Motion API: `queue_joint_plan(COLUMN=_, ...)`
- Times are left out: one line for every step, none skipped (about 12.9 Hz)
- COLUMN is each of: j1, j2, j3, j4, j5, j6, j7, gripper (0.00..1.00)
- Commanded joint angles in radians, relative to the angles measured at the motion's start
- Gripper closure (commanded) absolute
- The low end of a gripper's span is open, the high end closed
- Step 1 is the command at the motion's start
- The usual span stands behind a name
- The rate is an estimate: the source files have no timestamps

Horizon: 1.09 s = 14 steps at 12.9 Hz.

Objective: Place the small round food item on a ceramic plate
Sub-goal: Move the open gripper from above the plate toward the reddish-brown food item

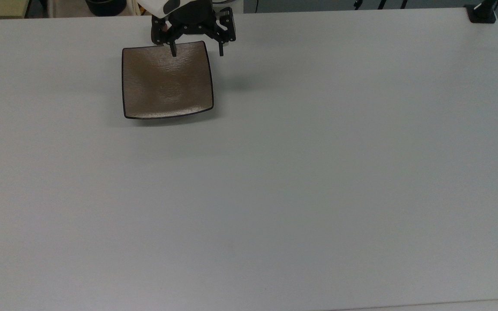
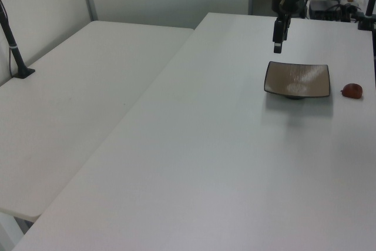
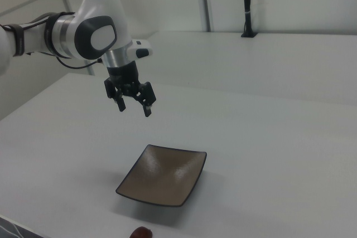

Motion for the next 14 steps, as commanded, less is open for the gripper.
queue_joint_plan(j1=0.007, j2=0.005, j3=-0.007, j4=0.028, j5=0.002, j6=-0.029, j7=-0.020, gripper=0.00)
queue_joint_plan(j1=0.005, j2=0.002, j3=-0.007, j4=0.025, j5=0.002, j6=-0.022, j7=-0.020, gripper=0.00)
queue_joint_plan(j1=0.005, j2=-0.005, j3=-0.007, j4=0.016, j5=0.002, j6=-0.019, j7=-0.020, gripper=0.00)
queue_joint_plan(j1=0.005, j2=-0.007, j3=-0.007, j4=0.014, j5=0.002, j6=-0.019, j7=-0.020, gripper=0.00)
queue_joint_plan(j1=0.005, j2=-0.015, j3=-0.007, j4=0.005, j5=0.002, j6=-0.016, j7=-0.020, gripper=0.00)
queue_joint_plan(j1=0.004, j2=-0.034, j3=-0.007, j4=-0.012, j5=0.002, j6=0.007, j7=-0.020, gripper=0.00)
queue_joint_plan(j1=0.005, j2=-0.072, j3=-0.009, j4=-0.048, j5=0.002, j6=0.021, j7=-0.021, gripper=0.00)
queue_joint_plan(j1=0.005, j2=-0.102, j3=-0.009, j4=-0.079, j5=0.002, j6=0.027, j7=-0.021, gripper=0.00)
queue_joint_plan(j1=0.016, j2=-0.151, j3=-0.009, j4=-0.137, j5=0.000, j6=0.029, j7=-0.026, gripper=0.00)
queue_joint_plan(j1=0.021, j2=-0.189, j3=-0.009, j4=-0.185, j5=0.000, j6=0.029, j7=-0.037, gripper=0.00)
queue_joint_plan(j1=0.025, j2=-0.238, j3=-0.012, j4=-0.237, j5=0.000, j6=0.023, j7=-0.046, gripper=0.00)
queue_joint_plan(j1=0.039, j2=-0.284, j3=-0.051, j4=-0.278, j5=0.000, j6=0.014, j7=-0.044, gripper=0.00)
queue_joint_plan(j1=0.073, j2=-0.307, j3=-0.094, j4=-0.300, j5=0.000, j6=0.012, j7=-0.046, gripper=0.00)
queue_joint_plan(j1=0.121, j2=-0.324, j3=-0.150, j4=-0.312, j5=0.000, j6=0.006, j7=-0.046, gripper=0.00)
